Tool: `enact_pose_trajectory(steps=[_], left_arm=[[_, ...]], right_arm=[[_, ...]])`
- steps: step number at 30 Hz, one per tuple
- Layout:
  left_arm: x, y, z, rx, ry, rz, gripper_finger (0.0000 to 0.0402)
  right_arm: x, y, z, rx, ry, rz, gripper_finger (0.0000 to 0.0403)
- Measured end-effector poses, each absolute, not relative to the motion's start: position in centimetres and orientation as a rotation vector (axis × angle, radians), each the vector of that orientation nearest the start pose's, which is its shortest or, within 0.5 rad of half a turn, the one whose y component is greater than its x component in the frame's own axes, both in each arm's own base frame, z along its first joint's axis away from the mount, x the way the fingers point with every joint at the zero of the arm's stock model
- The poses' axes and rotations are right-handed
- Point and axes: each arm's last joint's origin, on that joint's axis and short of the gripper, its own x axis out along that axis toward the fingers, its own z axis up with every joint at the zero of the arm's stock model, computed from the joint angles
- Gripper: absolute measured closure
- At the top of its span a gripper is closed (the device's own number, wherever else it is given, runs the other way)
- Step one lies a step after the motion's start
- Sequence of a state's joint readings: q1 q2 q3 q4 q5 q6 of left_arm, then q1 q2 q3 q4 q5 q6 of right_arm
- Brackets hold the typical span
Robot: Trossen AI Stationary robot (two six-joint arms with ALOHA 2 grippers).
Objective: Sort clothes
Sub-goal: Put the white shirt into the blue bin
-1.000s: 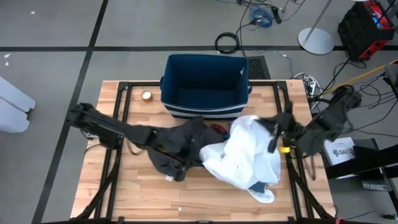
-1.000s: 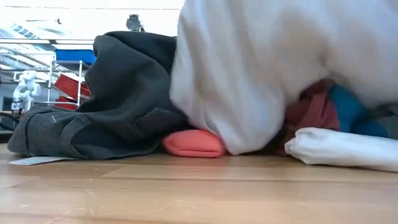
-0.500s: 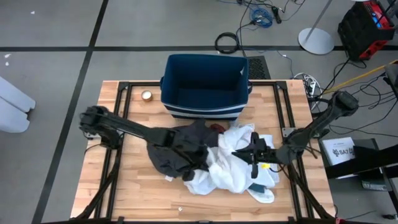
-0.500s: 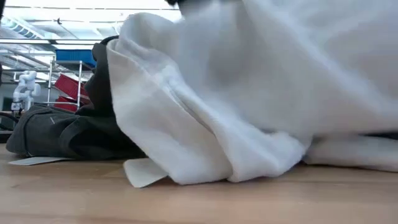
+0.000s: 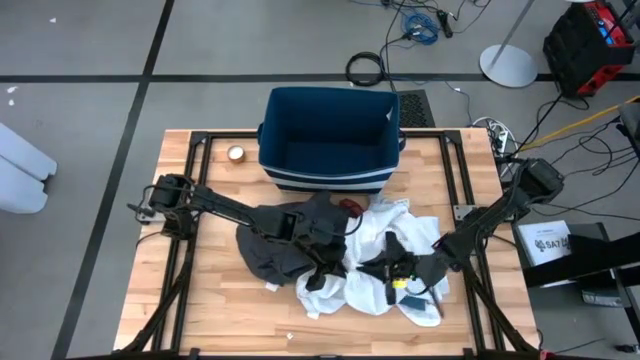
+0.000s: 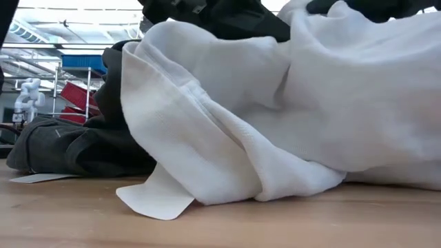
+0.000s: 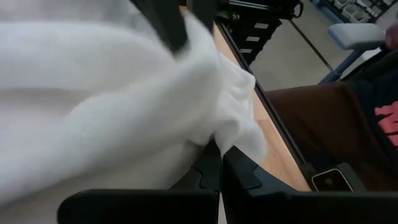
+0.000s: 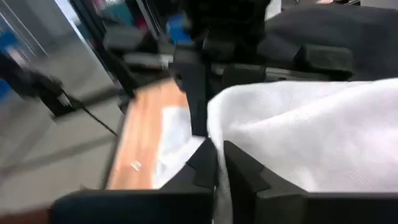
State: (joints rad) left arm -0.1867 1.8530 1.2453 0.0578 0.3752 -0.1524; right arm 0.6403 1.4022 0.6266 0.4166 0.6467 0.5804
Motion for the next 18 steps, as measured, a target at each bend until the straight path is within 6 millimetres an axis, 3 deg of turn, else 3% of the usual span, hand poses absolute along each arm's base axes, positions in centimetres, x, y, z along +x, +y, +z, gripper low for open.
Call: enact_pose_trajectory(steps=[3, 9, 14, 18], left_arm=[[40.0, -8.7, 21.6, -0.197, 0.605, -0.505, 0.0401], [40.0, -8.6, 21.5, -0.198, 0.616, -0.502, 0.0401], [40.0, -8.5, 21.5, -0.194, 0.612, -0.492, 0.0401], [40.1, -8.4, 21.6, -0.186, 0.600, -0.474, 0.0401]], right_arm=[[24.2, 15.9, 20.9, 0.260, 0.343, -0.077, 0.0342], [25.3, 16.9, 22.4, 0.224, 0.428, -0.070, 0.0228], [26.0, 17.0, 21.7, 0.204, 0.511, -0.067, 0.0137], [26.5, 16.9, 20.8, 0.170, 0.535, -0.076, 0.0090]])
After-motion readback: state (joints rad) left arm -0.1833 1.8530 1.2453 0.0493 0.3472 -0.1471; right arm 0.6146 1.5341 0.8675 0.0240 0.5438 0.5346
